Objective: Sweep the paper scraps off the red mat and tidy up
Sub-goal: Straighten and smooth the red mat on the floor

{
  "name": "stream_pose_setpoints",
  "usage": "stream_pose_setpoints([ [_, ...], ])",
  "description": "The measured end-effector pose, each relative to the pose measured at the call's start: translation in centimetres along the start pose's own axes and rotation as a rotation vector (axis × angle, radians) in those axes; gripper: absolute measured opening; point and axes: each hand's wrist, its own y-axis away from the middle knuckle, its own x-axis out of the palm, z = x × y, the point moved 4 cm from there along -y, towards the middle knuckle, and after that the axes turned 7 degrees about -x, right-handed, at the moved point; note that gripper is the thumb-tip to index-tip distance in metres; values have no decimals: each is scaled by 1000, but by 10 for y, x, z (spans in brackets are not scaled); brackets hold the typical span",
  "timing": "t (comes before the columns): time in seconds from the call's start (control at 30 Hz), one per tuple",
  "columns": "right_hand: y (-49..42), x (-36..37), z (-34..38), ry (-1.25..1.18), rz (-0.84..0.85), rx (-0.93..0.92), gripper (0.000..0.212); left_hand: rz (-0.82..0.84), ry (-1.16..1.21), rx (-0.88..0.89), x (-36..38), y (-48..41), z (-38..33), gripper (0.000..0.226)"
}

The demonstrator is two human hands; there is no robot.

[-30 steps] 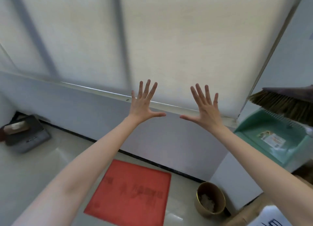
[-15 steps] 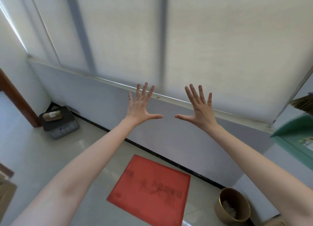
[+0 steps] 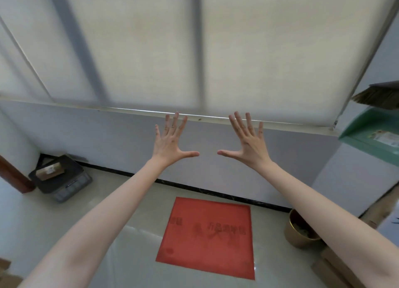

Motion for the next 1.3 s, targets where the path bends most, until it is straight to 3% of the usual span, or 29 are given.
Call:
stream_pose_setpoints([
  [0.43,15,9,-11,-3,63,75,114,60,30,-13,34,15,19,128],
  [0.87,43,70,-5,-42,183,138,114,190,17,-41,81,29,50,126],
  [1.3,46,138,25,1,231,333,114,330,50,80,137,-8,118,124],
])
